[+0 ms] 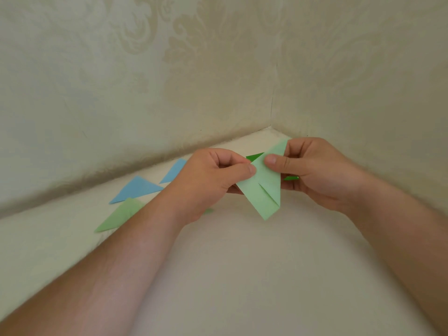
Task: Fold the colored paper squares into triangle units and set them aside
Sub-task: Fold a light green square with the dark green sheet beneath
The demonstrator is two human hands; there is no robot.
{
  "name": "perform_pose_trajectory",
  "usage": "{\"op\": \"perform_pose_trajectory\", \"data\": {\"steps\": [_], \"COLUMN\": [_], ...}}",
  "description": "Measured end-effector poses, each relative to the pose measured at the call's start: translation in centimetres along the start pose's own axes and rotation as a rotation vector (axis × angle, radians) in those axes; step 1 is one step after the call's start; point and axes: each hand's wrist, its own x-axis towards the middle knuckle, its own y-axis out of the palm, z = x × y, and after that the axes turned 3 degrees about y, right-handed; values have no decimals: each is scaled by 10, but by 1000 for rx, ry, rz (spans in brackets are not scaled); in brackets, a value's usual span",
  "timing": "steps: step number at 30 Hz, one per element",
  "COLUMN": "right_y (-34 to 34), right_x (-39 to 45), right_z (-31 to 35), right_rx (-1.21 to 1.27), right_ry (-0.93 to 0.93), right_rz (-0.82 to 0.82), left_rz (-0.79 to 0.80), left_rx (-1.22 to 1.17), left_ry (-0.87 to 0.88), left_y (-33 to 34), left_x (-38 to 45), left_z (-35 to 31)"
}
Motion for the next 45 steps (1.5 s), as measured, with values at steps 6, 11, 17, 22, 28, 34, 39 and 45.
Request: {"op": "perform_pose_trajectory", "data": {"steps": [6,11,17,22,28,34,39,45], "right_y": [-1,3,4,2,2,1,-1,0], "right_x": [-1,-2,0,-1,1,3,4,7], "right_z": [-1,-1,0,1,-2,-5,-6,-7], "right_rx": [-17,-104,-178,-184,-230,-275,-371,-254], "right_ry": [28,45,-70,-74,-97,-110,-98,-173], "right_rz": [42,102,-29,8,-74,-52,-76,-147], "left_rz": [-28,-61,-73,-129,-144,-193,-190,-165], "left_rx": [-11,-69,-66,-128,-121,-129,-86,-107], "left_ry": [19,12,27,42,49,47,38,-1], "left_y": [-1,-3,-1,-3,-2,-4,-4,-4], "left_x": [1,3,2,4,6,8,8,8], "left_z": [1,0,1,0,2,3,5,4]}}
